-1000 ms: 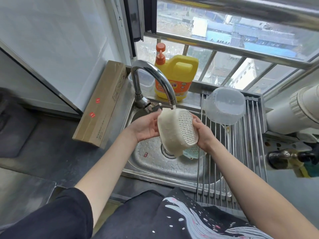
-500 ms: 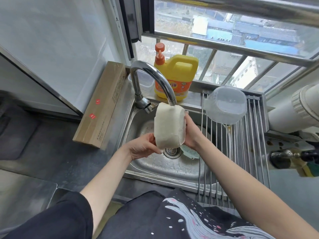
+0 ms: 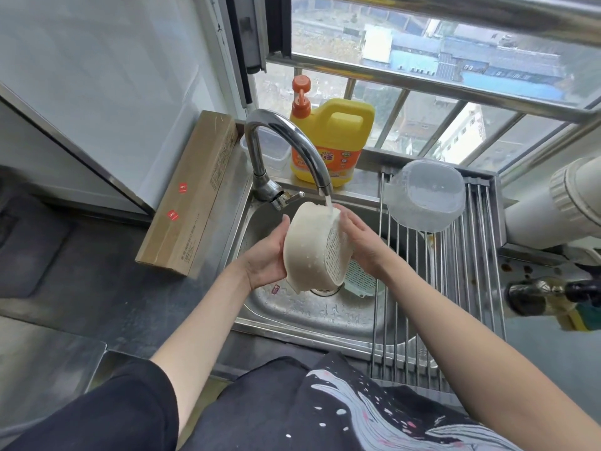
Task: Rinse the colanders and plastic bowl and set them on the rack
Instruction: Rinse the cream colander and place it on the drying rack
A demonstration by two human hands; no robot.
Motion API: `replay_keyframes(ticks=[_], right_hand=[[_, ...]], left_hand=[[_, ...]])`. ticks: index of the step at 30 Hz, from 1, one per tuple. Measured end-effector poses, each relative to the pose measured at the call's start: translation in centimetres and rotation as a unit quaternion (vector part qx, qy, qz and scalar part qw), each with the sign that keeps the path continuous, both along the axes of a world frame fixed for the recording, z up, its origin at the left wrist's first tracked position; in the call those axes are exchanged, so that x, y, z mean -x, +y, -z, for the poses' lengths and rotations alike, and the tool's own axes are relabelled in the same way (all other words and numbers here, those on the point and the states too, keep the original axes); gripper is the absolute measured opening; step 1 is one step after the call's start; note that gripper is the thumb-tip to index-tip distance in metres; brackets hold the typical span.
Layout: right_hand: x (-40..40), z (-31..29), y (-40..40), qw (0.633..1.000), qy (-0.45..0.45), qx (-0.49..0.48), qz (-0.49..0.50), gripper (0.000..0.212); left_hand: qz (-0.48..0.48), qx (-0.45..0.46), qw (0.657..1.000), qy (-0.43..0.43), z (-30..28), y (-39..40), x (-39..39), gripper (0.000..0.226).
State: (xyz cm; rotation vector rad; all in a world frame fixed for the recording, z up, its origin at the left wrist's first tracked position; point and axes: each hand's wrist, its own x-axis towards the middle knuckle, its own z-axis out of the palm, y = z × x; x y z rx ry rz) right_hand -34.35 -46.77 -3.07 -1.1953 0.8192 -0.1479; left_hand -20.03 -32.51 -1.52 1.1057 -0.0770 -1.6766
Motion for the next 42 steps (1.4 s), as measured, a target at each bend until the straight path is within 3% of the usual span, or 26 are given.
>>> replay_keyframes(ticks=[4,10,13,18,22,24,26,28,31,35,37,40,42], right_hand=[[-0.7,-0.2,0.1,1.0,0.011,0.004,-0.007,0.033],[-2.2,-0.6,0.5,0.998,0.025,0.052,0.01,0.027],[-3.5,-1.2,0.7,0.992,0.05,0.101,0.054,0.029],[-4.6,-2.2,1.3,0.98,0.07,0.182,0.049,0.035],[-4.5,-2.2,0.9,0.978,0.086,0.153,0.116,0.036],[-4.3,-2.3,0.5,0.976,0.107,0.119,0.148,0.03],[-3.8,-2.0,-0.1,0.977,0.137,0.069,0.147,0.026],[-2.8,-1.9,-0.5,0.976,0.163,-0.006,0.146,0.033],[-1.3,-2.2,-0.8,0.968,0.146,-0.104,0.175,0.045],[-0.4,-2.0,-0.9,0.974,0.096,-0.116,0.17,0.049],[-0.4,-2.5,-0.6,0.98,0.082,-0.07,0.167,0.042],[0.0,-1.6,-0.7,0.978,0.089,0.018,0.185,0.053],[0.6,-1.6,-0.5,0.974,0.095,0.092,0.184,0.027]], left_hand=[[0.01,0.003,1.0,-0.014,-0.4,-0.2,0.0,0.044],[0.022,0.016,0.999,-0.026,-0.4,-0.7,-0.4,0.053],[0.035,0.029,0.999,-0.011,-0.3,-0.9,-0.6,0.073],[0.01,0.04,0.999,0.013,-0.8,-1.7,-0.4,0.053],[0.024,0.058,0.998,-0.001,-1.2,-1.8,-0.4,0.061],[0.055,0.056,0.996,-0.046,-1.8,-2.2,0.0,0.054],[0.114,0.018,0.978,-0.173,-2.4,-3.2,1.0,0.048],[0.201,-0.008,0.912,-0.356,-2.7,-4.2,2.3,0.042],[0.333,0.014,0.726,-0.601,-2.3,-5.0,3.8,0.034],[0.422,0.034,0.547,-0.722,-0.7,-4.7,5.4,0.033],[0.44,0.036,0.489,-0.753,0.2,-4.5,6.0,0.048],[0.456,0.032,0.437,-0.774,0.9,-4.0,6.5,0.069],[0.462,0.03,0.402,-0.79,1.1,-3.6,6.6,0.071]])
